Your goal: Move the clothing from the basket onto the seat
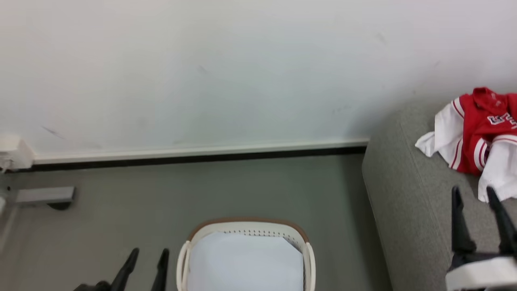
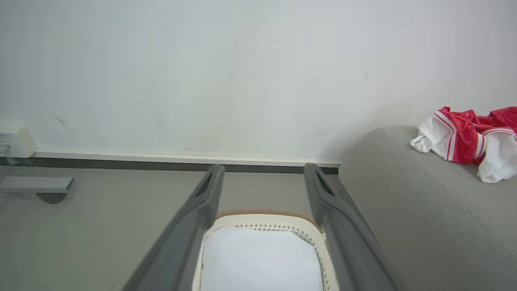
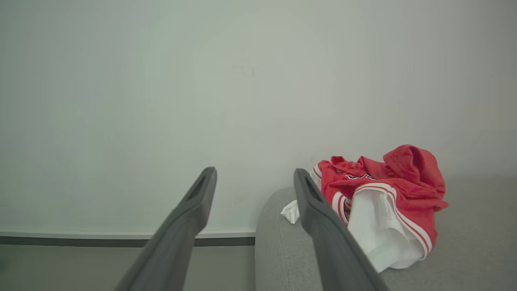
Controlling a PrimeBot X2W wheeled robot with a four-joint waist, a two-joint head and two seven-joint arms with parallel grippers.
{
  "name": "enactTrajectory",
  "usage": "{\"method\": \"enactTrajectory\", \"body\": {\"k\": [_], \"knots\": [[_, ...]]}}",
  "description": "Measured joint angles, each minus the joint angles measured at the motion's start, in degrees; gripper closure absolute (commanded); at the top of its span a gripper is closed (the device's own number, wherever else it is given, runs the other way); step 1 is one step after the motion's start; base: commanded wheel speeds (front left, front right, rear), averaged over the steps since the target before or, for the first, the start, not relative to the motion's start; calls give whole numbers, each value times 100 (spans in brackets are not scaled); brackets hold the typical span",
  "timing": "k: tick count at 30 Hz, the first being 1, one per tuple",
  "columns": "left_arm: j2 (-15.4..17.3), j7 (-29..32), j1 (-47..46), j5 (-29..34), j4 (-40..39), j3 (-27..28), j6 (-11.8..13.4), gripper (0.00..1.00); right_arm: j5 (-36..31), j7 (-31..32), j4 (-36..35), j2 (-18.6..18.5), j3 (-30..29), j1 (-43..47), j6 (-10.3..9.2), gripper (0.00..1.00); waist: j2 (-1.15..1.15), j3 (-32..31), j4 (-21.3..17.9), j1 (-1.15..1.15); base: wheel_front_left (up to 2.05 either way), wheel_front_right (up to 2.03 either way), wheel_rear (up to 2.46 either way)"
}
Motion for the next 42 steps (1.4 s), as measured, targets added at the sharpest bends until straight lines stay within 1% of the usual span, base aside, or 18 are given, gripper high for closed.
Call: {"method": "enactTrajectory", "body": {"k": [3,8,14,18,22,31,32,37,42], "knots": [[-198,0,216,200,2,404,-52,0,-110,-146,4,145,78,425,-1,0,0,-215,129,0,0,0,0],[-499,0,470,553,60,849,-275,0,-200,-336,309,265,307,861,0,0,0,-428,244,0,0,0,0],[-827,0,614,920,175,1195,-527,0,-222,-436,792,279,487,994,-1,0,0,-504,218,1,0,0,0],[-1012,0,617,1065,199,1368,-687,0,-181,-460,987,280,538,991,0,0,0,-520,199,2,0,0,0],[-1109,0,606,1251,197,1472,-815,0,-141,-461,978,280,549,968,-1,0,0,-528,180,2,0,0,0],[-1247,0,602,1345,258,1585,-989,0,-104,-467,964,281,632,964,-1,0,0,-518,149,2,0,0,0],[-1259,1,601,1335,270,1583,-1003,100,-105,-466,985,282,636,970,0,100,0,-517,149,3,0,0,0],[-1316,25,659,1279,506,1549,-1005,100,-53,-394,1207,318,643,1070,0,100,0,-515,149,3,0,0,0],[-1347,168,632,808,545,1588,-1005,100,466,-252,1202,334,593,1066,0,100,0,-504,152,3,0,0,0]]}}
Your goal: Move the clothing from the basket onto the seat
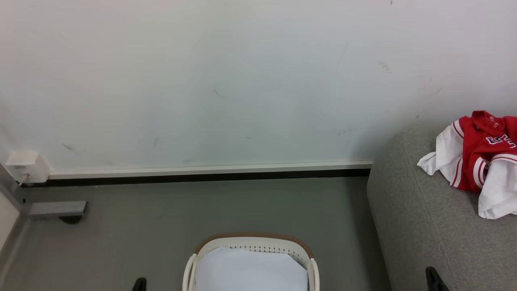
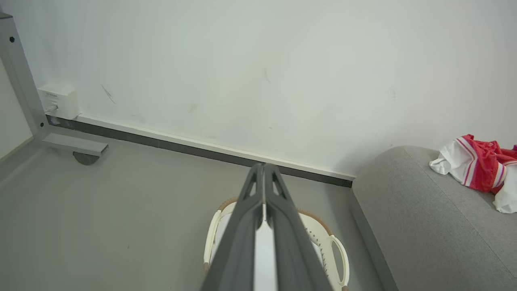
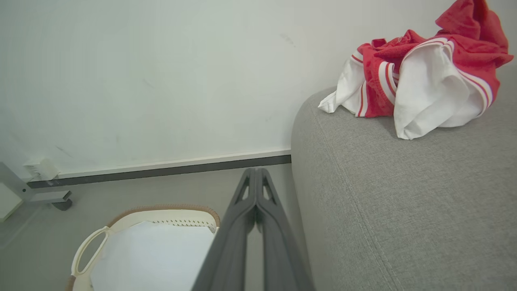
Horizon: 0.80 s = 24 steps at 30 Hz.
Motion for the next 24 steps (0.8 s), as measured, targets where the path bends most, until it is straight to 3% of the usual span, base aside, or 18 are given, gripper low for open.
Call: {"method": "enactTrajectory", "body": {"k": [24], "knots": [[-48,600,-480,-2168,149,209,-1,100,2335,582,-190,-1,-201,-209,0,100,0,53,25,0,0,0,0]]}}
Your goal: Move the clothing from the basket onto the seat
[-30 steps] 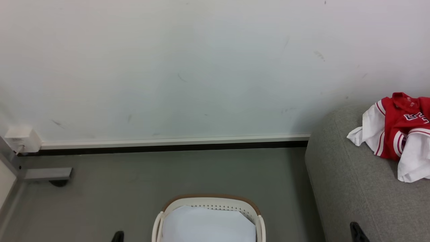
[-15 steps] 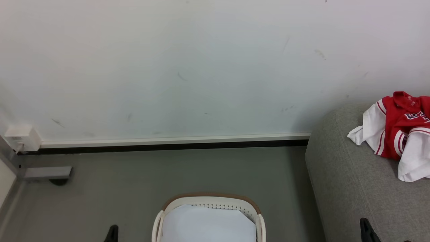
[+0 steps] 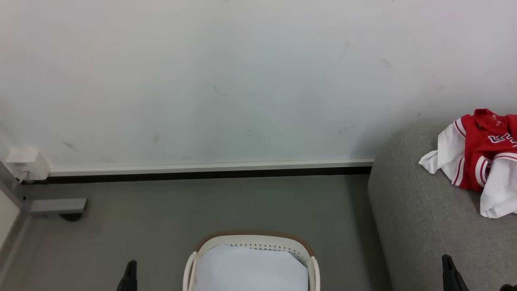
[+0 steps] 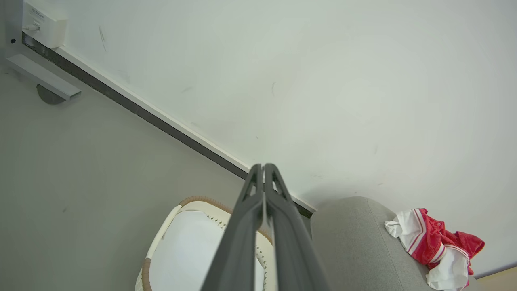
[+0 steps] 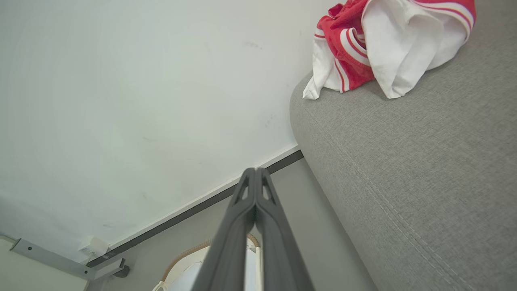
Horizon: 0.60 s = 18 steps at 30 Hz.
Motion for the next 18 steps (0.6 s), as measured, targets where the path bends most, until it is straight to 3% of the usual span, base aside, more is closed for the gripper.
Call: {"method": "enactTrajectory", "body": {"k": [18], "knots": [[-32,338,-291,-1267,74,131,-1,100,1293,331,-113,-1,-103,-203,0,100,0,37,16,0,0,0,0]]}}
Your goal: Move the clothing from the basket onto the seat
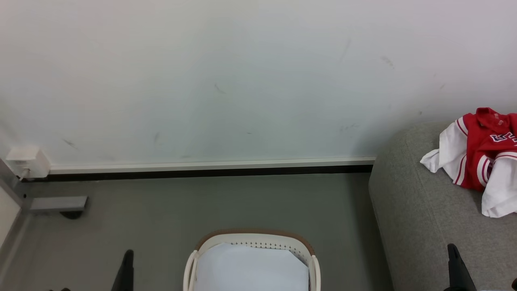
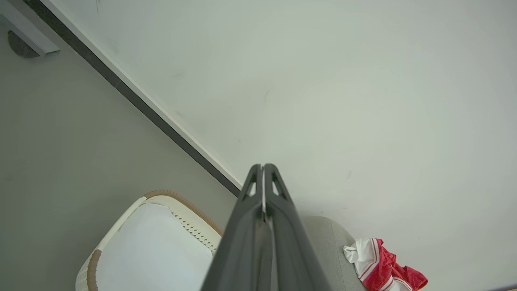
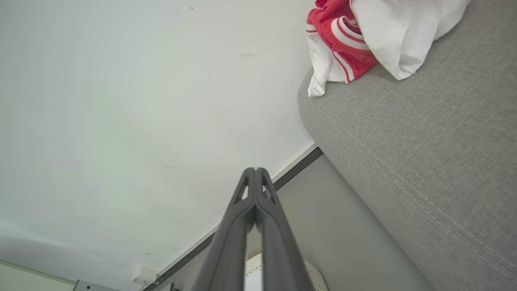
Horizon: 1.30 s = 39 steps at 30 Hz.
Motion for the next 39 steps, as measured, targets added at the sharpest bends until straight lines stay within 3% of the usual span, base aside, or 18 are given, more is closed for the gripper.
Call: {"method": "enactTrajectory", "body": {"k": [39], "knots": [[-85,606,-485,-2169,146,215,-7,100,2313,598,-182,-9,-215,-266,-1,100,0,85,37,0,0,0,0]]}}
